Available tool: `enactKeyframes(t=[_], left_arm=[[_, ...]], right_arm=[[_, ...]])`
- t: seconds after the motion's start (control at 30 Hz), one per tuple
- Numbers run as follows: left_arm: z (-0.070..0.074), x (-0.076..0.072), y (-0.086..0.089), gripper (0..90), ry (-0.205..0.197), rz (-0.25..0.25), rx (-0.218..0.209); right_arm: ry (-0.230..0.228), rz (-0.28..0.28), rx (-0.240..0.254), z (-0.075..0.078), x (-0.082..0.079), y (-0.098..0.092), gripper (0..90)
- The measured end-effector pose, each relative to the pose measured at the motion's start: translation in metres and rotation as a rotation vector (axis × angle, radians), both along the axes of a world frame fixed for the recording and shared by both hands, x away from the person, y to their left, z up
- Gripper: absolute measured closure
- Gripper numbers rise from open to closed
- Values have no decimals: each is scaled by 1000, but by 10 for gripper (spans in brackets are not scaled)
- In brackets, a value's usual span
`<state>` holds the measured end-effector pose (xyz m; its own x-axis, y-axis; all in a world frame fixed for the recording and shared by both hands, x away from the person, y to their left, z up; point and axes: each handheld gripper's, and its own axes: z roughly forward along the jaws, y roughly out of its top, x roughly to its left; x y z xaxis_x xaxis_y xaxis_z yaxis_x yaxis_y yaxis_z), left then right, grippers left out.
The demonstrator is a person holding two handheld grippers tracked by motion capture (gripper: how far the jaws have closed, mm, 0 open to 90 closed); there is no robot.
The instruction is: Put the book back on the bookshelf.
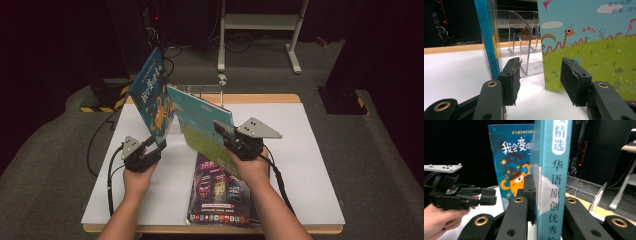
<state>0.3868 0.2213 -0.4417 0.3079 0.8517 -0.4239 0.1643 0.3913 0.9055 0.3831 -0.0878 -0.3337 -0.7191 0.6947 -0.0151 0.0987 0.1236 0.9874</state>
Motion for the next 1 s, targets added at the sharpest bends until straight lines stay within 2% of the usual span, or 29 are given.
enactKeyframes(t=[0.07, 0.27, 0.6, 1.0], left_arm=[[0, 0, 0, 499, 0, 0, -2], [0, 1, -1, 500, 0, -3, -3], [0, -2, 0, 501, 1, -5, 4], [0, -9, -14, 489, 2, -53, 7]], right_arm=[[-21, -19, -9, 1, 0, 1, 810], [-13, -38, 36, 1, 5, -1, 809], [-25, -49, 54, -4, 6, 9, 808], [-10, -51, 62, -16, -3, -5, 788]])
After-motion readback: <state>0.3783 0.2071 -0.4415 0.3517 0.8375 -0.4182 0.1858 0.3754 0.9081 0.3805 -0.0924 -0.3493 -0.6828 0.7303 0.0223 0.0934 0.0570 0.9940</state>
